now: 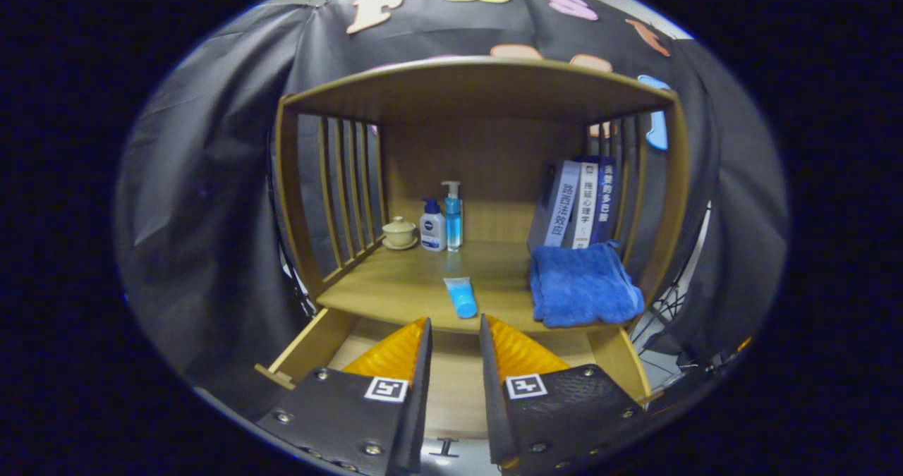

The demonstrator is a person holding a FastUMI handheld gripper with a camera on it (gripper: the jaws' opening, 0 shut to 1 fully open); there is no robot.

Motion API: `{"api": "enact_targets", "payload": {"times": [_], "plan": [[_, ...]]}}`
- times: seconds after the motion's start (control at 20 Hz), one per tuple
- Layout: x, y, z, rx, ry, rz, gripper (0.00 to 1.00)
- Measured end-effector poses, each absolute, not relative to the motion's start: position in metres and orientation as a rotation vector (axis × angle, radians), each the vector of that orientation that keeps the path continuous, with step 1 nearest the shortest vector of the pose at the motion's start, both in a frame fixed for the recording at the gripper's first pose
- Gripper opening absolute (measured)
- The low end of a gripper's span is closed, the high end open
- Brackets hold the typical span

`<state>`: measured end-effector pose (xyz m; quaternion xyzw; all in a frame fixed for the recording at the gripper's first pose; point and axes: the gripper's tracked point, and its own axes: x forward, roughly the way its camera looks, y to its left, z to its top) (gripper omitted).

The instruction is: Pull open the drawer, take out the items inside it, and place them on the countertop above the cabinet.

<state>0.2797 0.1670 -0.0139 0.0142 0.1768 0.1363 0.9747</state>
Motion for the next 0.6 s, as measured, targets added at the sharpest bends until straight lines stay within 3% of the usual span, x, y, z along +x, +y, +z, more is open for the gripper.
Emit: {"api": "enact_targets", "payload": {"times": [0.5,0.6], "plan": [[0.186,0.163,-0.107,0.021,0.307,0.182,0.36],[0.187,0.164,-0.123,0.051,0.325,0.155,0.55]]}}
